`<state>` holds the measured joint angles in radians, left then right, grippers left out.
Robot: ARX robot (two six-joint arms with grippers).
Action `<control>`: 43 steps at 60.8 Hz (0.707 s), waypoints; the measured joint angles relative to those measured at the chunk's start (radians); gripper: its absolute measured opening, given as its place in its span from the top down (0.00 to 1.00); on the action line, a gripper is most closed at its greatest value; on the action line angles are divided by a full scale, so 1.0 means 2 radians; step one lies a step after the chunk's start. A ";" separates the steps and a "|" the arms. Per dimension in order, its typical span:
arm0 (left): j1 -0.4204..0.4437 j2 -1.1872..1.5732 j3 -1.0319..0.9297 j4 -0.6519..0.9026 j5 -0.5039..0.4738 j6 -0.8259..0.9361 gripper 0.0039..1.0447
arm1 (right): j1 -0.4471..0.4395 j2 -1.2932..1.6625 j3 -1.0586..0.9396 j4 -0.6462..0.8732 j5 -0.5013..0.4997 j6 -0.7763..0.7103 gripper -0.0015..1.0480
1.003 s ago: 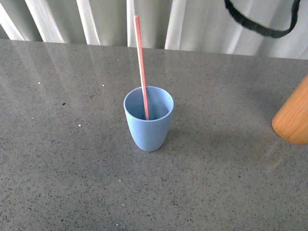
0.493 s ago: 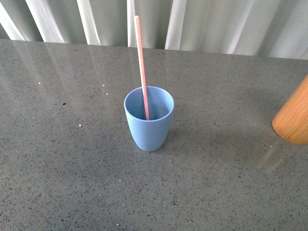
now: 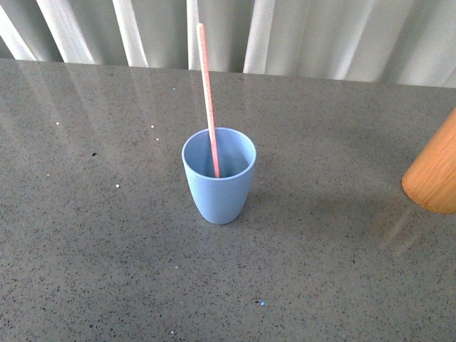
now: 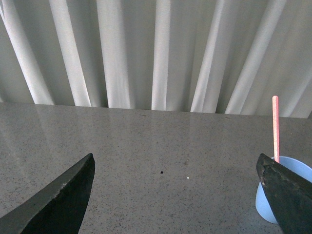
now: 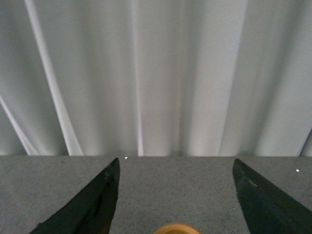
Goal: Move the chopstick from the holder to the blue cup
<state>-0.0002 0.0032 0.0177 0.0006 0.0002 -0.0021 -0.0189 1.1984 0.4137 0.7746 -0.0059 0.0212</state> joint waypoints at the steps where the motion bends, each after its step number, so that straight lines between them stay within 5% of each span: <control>1: 0.000 0.000 0.000 0.000 0.000 0.000 0.06 | 0.002 -0.006 -0.008 0.002 0.000 -0.002 0.41; 21: 0.000 0.000 0.000 0.000 0.000 0.000 0.06 | 0.009 -0.106 -0.109 0.004 0.001 -0.011 1.00; 43: 0.000 0.000 0.000 0.000 0.000 0.000 0.06 | 0.009 -0.209 -0.164 -0.046 0.001 -0.012 0.99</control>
<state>-0.0002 0.0032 0.0177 0.0006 -0.0002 -0.0021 -0.0010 0.7807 0.0856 0.6830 -0.0036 -0.0032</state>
